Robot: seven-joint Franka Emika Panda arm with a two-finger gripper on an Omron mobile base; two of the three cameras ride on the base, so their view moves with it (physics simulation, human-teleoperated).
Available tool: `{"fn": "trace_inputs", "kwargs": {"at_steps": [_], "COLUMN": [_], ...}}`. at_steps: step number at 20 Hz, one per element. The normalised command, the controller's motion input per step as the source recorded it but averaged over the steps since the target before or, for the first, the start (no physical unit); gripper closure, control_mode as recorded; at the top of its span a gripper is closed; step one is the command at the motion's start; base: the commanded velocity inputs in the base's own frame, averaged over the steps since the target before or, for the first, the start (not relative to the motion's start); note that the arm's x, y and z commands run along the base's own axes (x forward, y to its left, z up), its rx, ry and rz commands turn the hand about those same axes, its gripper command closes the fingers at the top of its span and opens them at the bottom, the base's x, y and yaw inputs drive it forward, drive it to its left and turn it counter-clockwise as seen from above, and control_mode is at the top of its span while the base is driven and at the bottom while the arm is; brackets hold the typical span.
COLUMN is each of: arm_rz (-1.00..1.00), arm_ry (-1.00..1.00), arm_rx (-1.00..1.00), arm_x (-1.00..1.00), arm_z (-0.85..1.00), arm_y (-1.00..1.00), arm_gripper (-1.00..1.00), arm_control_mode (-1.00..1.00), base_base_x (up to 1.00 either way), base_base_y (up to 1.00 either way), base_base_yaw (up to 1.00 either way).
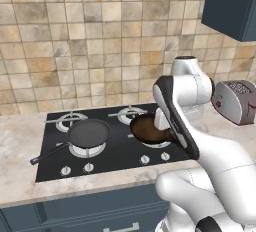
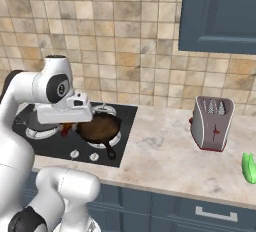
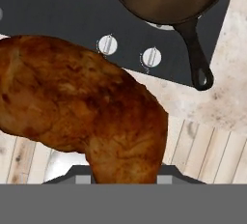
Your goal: Place both pans onto different burners. Then place the corn and the chicken drumstick on different pans.
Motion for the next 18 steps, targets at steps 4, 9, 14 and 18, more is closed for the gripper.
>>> {"fn": "trace_inputs", "kwargs": {"at_steps": [4,9,14,18], "arm_rz": [0.00,0.00,0.00,0.00], "arm_ry": [0.10,0.04,0.00,0.00], "arm_rx": [-0.04,-0.03,0.00,0.00], "arm_x": [0.13,0.39,0.63,0.56], "arm_z": [0.02,0.00,-0.01,-0.07], "arm_y": [1.00,0.87,0.70,0.68], "arm_gripper": [1.00,1.00,1.00,1.00], "arm_control_mode": [-1.00,-1.00,-1.00,-1.00], "base_base_x": [0.00,0.00,0.00,0.00], "base_base_y": [0.00,0.00,0.00,0.00], "base_base_yaw": [0.00,0.00,0.00,0.00]}}
